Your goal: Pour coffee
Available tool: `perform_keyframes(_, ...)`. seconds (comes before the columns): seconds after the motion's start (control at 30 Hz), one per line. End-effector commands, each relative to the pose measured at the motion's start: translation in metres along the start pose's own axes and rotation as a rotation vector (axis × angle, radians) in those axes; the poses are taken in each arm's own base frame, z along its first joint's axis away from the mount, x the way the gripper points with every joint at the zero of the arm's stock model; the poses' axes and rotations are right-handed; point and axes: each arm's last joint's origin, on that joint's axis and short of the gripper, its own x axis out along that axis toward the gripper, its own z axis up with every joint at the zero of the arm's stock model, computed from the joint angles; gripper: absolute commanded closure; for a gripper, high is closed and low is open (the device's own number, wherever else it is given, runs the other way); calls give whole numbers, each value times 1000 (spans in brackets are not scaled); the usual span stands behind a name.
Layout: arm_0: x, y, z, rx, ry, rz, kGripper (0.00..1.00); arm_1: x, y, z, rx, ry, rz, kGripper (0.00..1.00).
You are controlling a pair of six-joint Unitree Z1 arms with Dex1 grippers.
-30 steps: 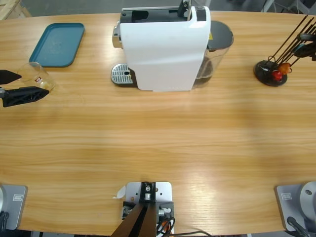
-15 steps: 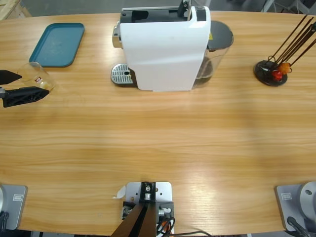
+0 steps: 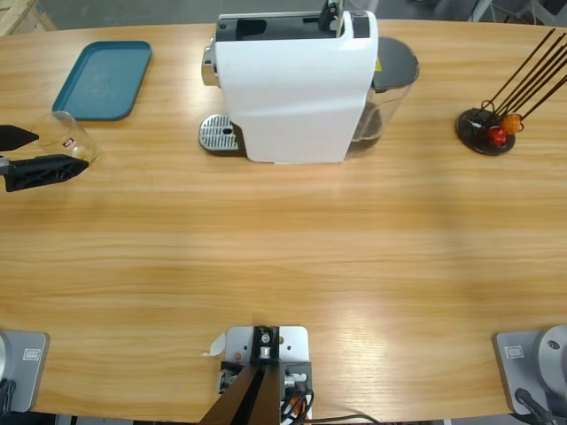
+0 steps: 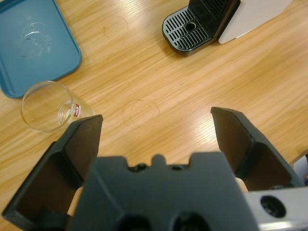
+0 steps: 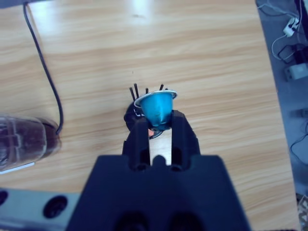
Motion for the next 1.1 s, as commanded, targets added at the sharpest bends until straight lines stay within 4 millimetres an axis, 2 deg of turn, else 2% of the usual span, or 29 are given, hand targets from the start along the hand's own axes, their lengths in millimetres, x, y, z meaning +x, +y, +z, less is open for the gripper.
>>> perform_keyframes(0.03,1,0,-11,-4,7,2,27,-82,40,5,-325,-185,350,989)
perform_keyframes(0.13,1,0,-11,-4,6,2,27,-117,63,0,-520,-268,591,989)
perform_keyframes(0.2,1,0,-11,-4,6,2,27,-133,72,-4,-608,-293,699,989)
perform_keyframes(0.4,1,0,-11,-4,6,0,27,-157,77,-12,-757,-316,791,989)
perform_keyframes(0.5,2,0,-11,-4,6,-1,27,-168,81,-8,-790,-355,828,989)
perform_keyframes(0.57,2,0,-10,-4,7,-2,27,-173,91,-4,-816,-370,880,989)
perform_keyframes(0.83,1,0,-11,-4,3,-3,27,-159,174,0,-1019,-326,1029,989)
perform_keyframes(1.1,0,0,-11,-5,-4,-4,27,-133,227,2,-1141,-283,1049,989)
